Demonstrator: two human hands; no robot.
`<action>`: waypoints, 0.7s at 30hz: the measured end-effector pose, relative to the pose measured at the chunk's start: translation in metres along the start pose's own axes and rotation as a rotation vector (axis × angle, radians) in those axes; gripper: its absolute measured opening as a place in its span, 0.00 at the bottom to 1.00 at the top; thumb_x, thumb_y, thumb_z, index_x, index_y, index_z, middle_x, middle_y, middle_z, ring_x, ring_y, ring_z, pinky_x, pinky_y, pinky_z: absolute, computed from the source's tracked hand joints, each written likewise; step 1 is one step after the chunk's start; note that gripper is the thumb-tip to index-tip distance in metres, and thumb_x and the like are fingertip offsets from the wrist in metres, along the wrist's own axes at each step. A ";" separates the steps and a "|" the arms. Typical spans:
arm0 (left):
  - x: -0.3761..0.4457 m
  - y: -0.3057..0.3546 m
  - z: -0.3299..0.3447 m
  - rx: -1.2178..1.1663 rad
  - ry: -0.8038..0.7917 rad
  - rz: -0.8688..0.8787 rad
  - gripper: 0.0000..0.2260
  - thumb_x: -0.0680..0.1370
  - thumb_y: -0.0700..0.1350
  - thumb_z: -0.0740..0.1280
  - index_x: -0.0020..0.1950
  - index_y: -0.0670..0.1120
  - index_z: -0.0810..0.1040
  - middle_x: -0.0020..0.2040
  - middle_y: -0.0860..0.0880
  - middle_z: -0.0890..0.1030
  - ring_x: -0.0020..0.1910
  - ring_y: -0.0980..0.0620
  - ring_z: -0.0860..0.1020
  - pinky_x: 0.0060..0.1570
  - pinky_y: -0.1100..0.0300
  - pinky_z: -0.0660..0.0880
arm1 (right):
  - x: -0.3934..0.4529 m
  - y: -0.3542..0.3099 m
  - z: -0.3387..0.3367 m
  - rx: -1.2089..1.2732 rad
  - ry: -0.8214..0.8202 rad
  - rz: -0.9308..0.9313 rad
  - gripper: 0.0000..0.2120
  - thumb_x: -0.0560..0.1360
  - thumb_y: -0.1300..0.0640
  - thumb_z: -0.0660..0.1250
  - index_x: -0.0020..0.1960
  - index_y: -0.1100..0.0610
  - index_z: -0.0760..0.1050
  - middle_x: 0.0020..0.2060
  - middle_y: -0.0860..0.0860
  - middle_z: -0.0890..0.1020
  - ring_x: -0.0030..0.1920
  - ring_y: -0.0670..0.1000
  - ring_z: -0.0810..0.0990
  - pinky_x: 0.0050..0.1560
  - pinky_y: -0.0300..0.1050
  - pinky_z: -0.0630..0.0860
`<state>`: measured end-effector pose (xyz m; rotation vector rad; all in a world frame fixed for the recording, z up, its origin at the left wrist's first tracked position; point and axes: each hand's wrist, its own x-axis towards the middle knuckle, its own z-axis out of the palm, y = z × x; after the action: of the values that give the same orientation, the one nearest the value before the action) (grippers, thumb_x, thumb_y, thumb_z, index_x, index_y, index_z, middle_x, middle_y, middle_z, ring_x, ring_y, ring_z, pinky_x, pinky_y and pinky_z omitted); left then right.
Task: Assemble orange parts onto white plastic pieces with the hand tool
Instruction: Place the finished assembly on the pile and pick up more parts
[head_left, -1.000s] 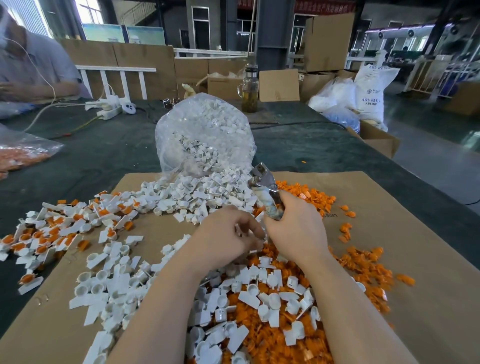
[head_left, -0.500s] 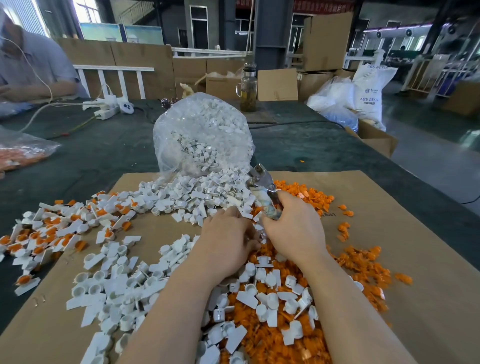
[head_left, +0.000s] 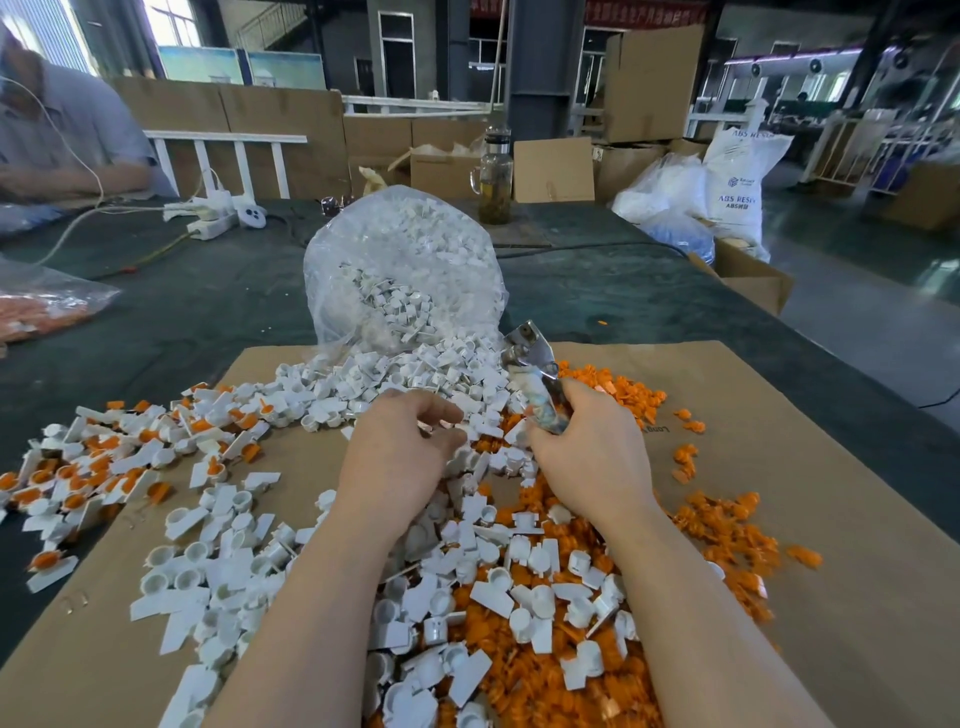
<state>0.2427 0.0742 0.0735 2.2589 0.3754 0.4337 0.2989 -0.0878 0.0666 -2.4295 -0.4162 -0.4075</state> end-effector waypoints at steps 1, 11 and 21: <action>0.000 0.001 0.001 0.024 -0.019 0.013 0.04 0.75 0.47 0.74 0.45 0.57 0.82 0.48 0.55 0.78 0.43 0.61 0.74 0.38 0.64 0.68 | 0.000 0.000 0.000 -0.002 0.000 0.002 0.16 0.74 0.53 0.68 0.35 0.46 0.62 0.29 0.45 0.72 0.30 0.45 0.70 0.27 0.40 0.60; -0.007 0.005 -0.001 0.252 -0.389 0.093 0.07 0.70 0.55 0.77 0.42 0.54 0.83 0.39 0.56 0.82 0.38 0.62 0.78 0.37 0.66 0.74 | 0.001 0.001 0.002 0.002 -0.001 -0.014 0.12 0.74 0.54 0.67 0.36 0.47 0.65 0.30 0.46 0.73 0.31 0.46 0.72 0.28 0.42 0.64; -0.006 0.005 -0.004 -0.080 -0.245 -0.005 0.03 0.72 0.49 0.77 0.42 0.55 0.84 0.37 0.58 0.84 0.37 0.62 0.81 0.37 0.68 0.71 | 0.002 0.002 0.002 0.040 -0.017 -0.043 0.03 0.75 0.53 0.68 0.44 0.51 0.75 0.33 0.45 0.77 0.34 0.46 0.74 0.31 0.44 0.73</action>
<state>0.2364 0.0710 0.0791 2.2004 0.2324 0.1632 0.3014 -0.0879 0.0650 -2.3907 -0.4805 -0.3934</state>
